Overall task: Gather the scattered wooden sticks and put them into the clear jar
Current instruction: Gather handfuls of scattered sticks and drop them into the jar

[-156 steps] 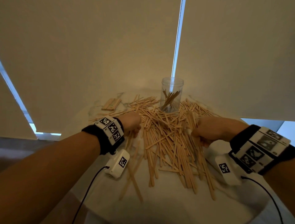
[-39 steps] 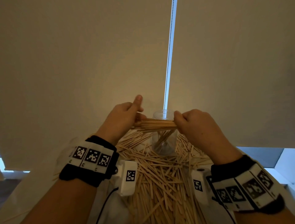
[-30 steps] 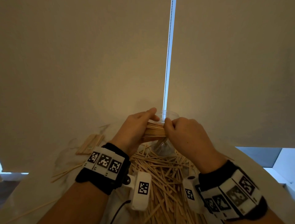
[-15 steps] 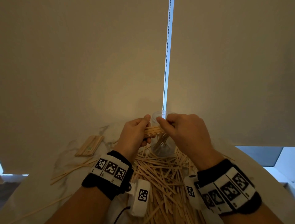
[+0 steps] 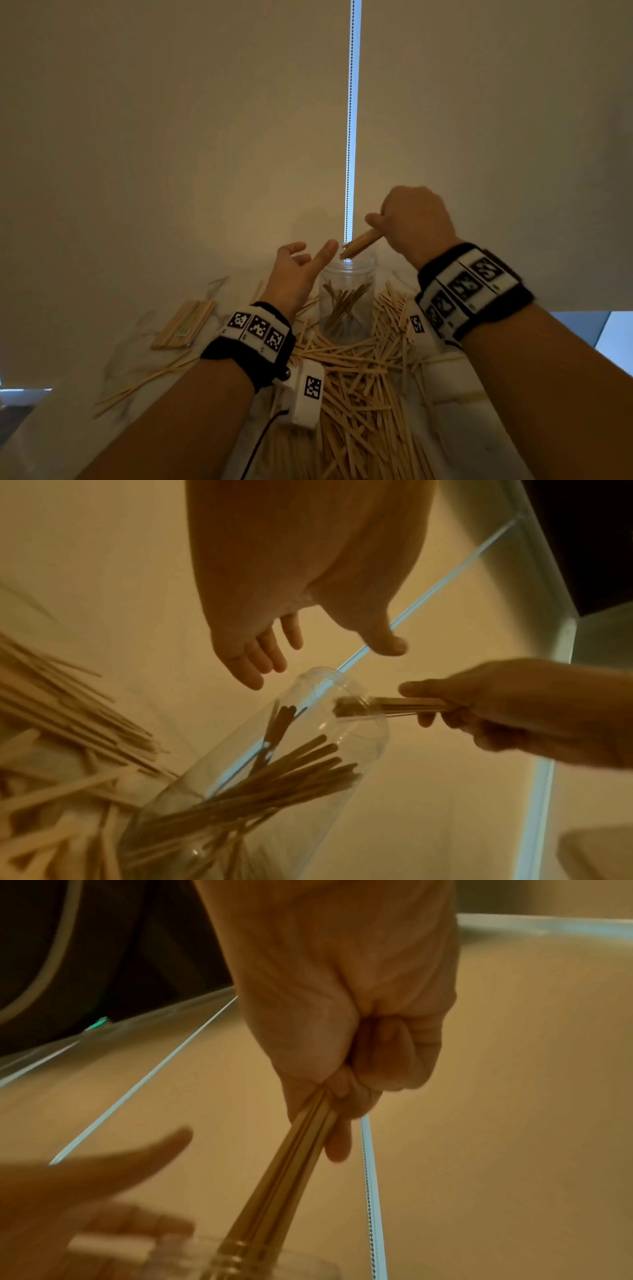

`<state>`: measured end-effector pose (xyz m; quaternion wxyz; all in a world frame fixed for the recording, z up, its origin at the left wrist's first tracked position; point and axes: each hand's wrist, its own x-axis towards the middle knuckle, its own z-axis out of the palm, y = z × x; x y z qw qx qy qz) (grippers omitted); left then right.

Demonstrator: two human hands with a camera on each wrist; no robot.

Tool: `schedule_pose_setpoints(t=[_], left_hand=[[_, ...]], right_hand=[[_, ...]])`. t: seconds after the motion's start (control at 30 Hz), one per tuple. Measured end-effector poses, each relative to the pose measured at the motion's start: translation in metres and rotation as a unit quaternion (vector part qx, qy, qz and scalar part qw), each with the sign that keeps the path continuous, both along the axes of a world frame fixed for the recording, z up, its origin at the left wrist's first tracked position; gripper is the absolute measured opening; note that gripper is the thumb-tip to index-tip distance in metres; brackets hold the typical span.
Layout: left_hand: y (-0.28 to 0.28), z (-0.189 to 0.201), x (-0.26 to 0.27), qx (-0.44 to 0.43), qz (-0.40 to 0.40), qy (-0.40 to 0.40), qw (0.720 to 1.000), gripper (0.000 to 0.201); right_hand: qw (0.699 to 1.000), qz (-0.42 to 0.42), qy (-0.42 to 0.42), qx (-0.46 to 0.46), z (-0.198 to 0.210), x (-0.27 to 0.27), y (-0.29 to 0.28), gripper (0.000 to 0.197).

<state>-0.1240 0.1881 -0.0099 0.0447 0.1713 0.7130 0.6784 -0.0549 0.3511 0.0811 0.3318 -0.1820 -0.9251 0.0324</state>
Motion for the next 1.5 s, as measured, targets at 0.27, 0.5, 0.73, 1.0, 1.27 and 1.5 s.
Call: schedule_pose_setpoints(t=[0.27,0.5,0.73,1.0,1.27,1.5], left_hand=[[0.026,-0.008,-0.015,-0.14,-0.128,0.089,0.978,0.142],[0.022,-0.015,-0.022,-0.144,-0.133,0.112,0.974,0.136],[0.024,-0.024,-0.035,-0.152,-0.123,0.121,0.973,0.11],[0.024,-0.027,-0.037,-0.121,-0.137,0.117,0.976,0.109],[0.023,-0.029,-0.029,-0.113,-0.114,0.114,0.98,0.114],[-0.025,-0.005,0.003,-0.389,-0.059,0.134,0.91,0.085]], right_hand=[[0.957,0.069,-0.264,0.102,-0.012,-0.066,-0.026,0.036],[0.936,0.048,-0.322,0.132,-0.019,-0.079,-0.034,0.021],[0.908,0.061,-0.397,0.12,-0.004,-0.077,-0.033,0.041],[0.905,0.047,-0.38,0.184,-0.01,-0.065,-0.034,0.024],[0.961,0.149,-0.234,0.012,0.004,-0.021,-0.04,0.033],[0.984,0.086,-0.155,0.006,-0.01,0.031,-0.054,0.025]])
